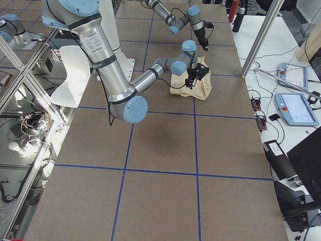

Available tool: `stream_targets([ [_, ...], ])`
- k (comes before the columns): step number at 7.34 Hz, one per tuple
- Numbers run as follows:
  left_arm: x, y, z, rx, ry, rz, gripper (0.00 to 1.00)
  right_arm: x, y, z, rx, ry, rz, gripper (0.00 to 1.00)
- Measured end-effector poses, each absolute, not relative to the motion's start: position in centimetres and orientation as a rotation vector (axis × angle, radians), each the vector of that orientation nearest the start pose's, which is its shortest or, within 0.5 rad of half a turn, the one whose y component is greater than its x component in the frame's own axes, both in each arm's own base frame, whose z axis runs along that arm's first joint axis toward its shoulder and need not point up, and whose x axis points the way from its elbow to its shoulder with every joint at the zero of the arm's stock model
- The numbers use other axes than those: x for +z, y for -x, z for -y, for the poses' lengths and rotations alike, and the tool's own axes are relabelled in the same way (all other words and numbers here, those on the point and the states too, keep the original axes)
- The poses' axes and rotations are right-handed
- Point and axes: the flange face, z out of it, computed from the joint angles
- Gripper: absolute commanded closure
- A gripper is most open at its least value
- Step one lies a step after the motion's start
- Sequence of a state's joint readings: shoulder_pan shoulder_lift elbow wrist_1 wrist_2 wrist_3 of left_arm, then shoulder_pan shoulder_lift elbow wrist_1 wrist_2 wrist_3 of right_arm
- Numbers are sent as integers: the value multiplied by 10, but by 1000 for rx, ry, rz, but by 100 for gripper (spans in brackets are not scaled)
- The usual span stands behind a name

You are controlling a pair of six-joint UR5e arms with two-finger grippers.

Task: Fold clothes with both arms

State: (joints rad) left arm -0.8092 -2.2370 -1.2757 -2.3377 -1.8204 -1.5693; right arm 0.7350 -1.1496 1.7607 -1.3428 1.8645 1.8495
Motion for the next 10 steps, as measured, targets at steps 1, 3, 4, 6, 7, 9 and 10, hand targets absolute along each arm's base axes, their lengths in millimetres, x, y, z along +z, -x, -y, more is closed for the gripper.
stream_targets([
  [1,306,-440,620,-574,-249,-1147,57,320,397,471,844,102,919,0],
  [3,309,-437,617,-577,-255,-1145,58,334,422,429,898,126,958,8],
  [4,307,-436,616,-578,-258,-1147,58,338,441,412,918,135,965,11],
  [6,308,-434,614,-580,-261,-1146,58,346,464,394,944,143,954,11],
  [7,310,-434,614,-580,-260,-1143,58,353,473,393,945,142,938,12],
  [9,313,-434,613,-581,-259,-1140,59,363,482,395,944,140,916,54],
  [10,314,-434,613,-582,-259,-1139,59,364,483,395,946,140,913,100],
])
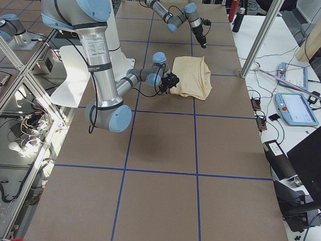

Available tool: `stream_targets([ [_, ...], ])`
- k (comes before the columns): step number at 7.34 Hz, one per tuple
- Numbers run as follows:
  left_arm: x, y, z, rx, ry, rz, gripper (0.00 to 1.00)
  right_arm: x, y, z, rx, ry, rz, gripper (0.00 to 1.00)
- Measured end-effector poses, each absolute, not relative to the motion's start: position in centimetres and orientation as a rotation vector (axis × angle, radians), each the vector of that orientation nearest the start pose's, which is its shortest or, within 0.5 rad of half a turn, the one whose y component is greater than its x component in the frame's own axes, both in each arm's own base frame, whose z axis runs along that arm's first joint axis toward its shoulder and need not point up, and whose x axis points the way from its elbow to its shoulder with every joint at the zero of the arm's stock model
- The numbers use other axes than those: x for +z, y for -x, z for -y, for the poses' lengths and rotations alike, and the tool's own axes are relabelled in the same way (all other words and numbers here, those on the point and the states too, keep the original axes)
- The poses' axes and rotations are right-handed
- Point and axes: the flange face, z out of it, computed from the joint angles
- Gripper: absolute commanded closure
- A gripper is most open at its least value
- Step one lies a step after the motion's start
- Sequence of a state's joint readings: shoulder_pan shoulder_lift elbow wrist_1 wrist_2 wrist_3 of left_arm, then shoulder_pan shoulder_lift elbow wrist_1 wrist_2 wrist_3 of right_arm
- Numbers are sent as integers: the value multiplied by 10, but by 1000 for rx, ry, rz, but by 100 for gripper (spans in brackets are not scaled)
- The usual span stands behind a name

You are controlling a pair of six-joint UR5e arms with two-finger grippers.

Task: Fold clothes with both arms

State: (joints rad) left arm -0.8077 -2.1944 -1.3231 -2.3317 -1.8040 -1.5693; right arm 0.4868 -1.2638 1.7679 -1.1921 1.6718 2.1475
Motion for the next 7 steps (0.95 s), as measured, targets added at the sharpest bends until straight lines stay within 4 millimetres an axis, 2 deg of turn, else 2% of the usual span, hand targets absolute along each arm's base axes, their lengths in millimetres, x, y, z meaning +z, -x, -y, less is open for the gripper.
stream_targets([
  [4,315,-434,613,-583,-258,-1137,59,361,479,396,943,150,919,100],
  [7,314,-434,613,-579,-256,-1141,61,350,457,392,929,201,940,100],
])
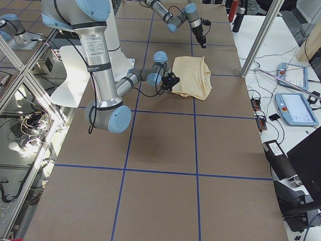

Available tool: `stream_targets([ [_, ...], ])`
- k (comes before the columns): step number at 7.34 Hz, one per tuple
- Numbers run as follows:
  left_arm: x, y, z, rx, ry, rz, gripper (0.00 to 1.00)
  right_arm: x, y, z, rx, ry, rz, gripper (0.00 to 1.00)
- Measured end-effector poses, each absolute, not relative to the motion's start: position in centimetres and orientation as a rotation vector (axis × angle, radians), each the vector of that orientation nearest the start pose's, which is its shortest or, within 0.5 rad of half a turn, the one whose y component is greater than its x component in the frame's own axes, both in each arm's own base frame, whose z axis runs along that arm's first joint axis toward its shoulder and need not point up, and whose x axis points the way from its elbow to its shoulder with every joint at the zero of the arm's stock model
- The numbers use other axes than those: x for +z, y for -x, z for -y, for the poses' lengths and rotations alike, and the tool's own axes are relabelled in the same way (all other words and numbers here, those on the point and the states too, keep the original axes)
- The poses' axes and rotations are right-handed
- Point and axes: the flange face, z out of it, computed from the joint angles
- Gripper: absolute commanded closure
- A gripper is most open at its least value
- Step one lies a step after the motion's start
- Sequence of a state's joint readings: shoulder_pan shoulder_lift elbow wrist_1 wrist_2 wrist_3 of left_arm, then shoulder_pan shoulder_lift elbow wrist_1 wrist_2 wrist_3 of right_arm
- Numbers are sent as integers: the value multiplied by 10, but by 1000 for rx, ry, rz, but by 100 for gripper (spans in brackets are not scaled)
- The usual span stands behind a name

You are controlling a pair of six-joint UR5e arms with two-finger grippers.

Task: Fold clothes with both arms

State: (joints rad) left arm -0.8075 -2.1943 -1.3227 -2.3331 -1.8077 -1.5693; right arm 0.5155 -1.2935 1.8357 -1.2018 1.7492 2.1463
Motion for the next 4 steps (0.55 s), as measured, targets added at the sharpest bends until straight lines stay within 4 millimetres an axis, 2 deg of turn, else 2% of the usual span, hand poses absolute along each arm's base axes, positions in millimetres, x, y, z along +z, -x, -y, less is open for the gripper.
stream_targets([
  [1,308,-433,611,-574,-257,-1152,62,338,448,378,916,216,948,100],
  [2,294,-429,606,-563,-263,-1178,61,323,442,352,891,246,935,100],
  [3,277,-424,598,-543,-259,-1214,55,311,444,320,862,296,904,100],
  [4,264,-418,584,-515,-239,-1252,50,306,452,283,825,349,859,100],
])
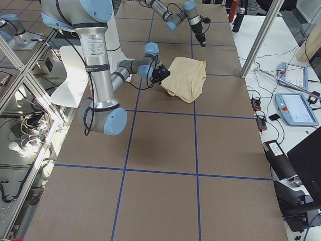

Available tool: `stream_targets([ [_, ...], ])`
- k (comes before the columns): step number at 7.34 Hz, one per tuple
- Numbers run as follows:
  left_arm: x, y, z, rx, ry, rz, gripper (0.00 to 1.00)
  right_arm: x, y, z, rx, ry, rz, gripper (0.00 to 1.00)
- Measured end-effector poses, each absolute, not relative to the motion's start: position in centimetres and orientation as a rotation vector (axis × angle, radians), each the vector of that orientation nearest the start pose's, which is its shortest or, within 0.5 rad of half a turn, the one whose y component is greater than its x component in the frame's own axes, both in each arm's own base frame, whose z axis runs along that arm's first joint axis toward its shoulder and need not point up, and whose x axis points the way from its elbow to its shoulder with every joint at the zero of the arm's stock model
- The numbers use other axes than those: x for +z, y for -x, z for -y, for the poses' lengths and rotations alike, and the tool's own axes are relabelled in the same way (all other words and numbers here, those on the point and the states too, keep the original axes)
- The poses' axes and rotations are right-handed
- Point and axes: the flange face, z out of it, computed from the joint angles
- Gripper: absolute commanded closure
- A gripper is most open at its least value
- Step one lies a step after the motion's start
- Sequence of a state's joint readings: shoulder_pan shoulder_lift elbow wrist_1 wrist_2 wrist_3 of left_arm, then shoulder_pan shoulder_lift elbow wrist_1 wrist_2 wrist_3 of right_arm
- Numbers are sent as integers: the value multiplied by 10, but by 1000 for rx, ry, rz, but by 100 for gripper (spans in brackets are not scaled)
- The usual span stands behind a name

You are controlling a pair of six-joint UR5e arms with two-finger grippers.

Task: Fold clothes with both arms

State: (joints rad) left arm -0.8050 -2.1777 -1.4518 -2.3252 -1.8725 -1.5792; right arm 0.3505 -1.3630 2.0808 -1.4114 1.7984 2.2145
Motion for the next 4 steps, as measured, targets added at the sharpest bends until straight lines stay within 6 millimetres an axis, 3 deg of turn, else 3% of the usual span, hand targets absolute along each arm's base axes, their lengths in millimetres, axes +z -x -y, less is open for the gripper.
stream_targets([
  [1,257,-408,566,-476,-217,-1288,42,310,456,244,774,386,811,98],
  [2,250,-399,547,-423,-189,-1324,28,316,451,209,721,414,776,2],
  [3,245,-396,533,-377,-161,-1351,26,321,443,180,679,437,749,0],
  [4,239,-402,519,-344,-138,-1369,0,322,439,160,666,459,731,0],
])
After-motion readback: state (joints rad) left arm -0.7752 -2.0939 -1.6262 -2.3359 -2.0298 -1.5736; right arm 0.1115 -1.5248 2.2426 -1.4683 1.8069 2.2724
